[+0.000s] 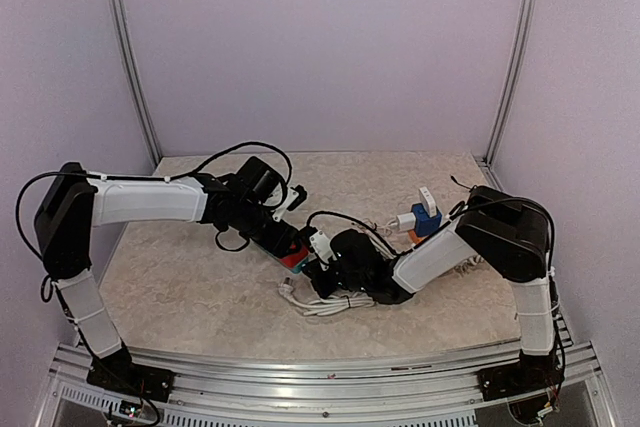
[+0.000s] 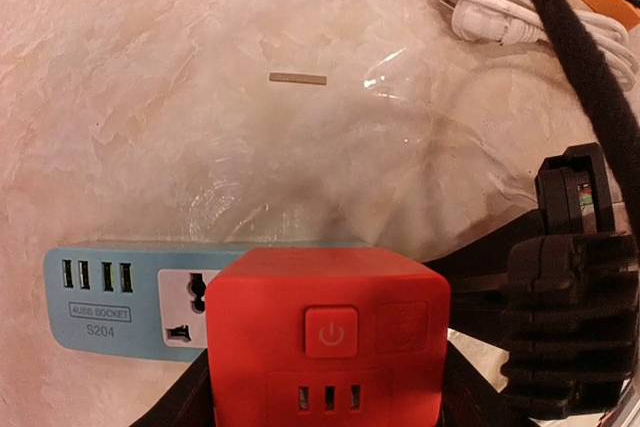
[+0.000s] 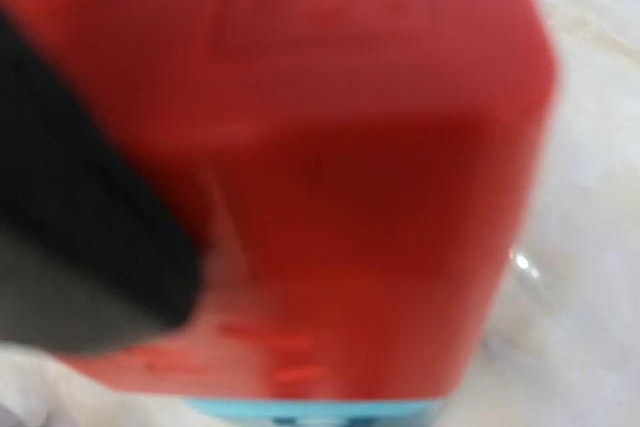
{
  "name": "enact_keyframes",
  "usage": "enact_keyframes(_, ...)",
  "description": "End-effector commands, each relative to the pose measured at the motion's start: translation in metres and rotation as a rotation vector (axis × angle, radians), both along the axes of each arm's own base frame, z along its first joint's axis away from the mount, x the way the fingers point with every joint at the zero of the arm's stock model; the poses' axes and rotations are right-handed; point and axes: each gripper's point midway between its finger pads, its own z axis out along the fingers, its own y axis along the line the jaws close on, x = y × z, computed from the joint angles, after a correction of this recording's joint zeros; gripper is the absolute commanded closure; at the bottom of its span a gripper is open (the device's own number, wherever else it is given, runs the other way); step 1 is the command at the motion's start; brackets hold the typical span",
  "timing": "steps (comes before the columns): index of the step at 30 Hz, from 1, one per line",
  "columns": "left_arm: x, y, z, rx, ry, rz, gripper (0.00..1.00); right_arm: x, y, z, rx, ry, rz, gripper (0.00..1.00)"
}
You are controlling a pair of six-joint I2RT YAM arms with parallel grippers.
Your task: Pull the plug off the socket
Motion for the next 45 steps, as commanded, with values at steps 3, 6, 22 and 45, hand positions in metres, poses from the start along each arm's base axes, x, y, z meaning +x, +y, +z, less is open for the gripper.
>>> enact_keyframes(3, -0.016, -0.025, 0.037, -0.137, -0.047, -0.093, 0.83, -0.007, -0.037, -0.07, -0.208, 0.093, -0.058, 0.99)
enact_keyframes(6, -0.016, -0.024, 0.036, -0.123, -0.05, -0.09, 0.84, -0.006, -0.037, -0.072, -0.216, 0.096, -0.063, 1.0)
enact_keyframes(22, -0.016, -0.026, 0.033, -0.068, -0.058, -0.098, 0.85, -0.004, -0.041, -0.076, -0.222, 0.108, -0.07, 1.0)
enact_keyframes(45, -0.012, 0.001, 0.047, -0.147, 0.012, -0.037, 0.84, -0.003, -0.035, -0.042, -0.158, 0.08, -0.057, 0.68)
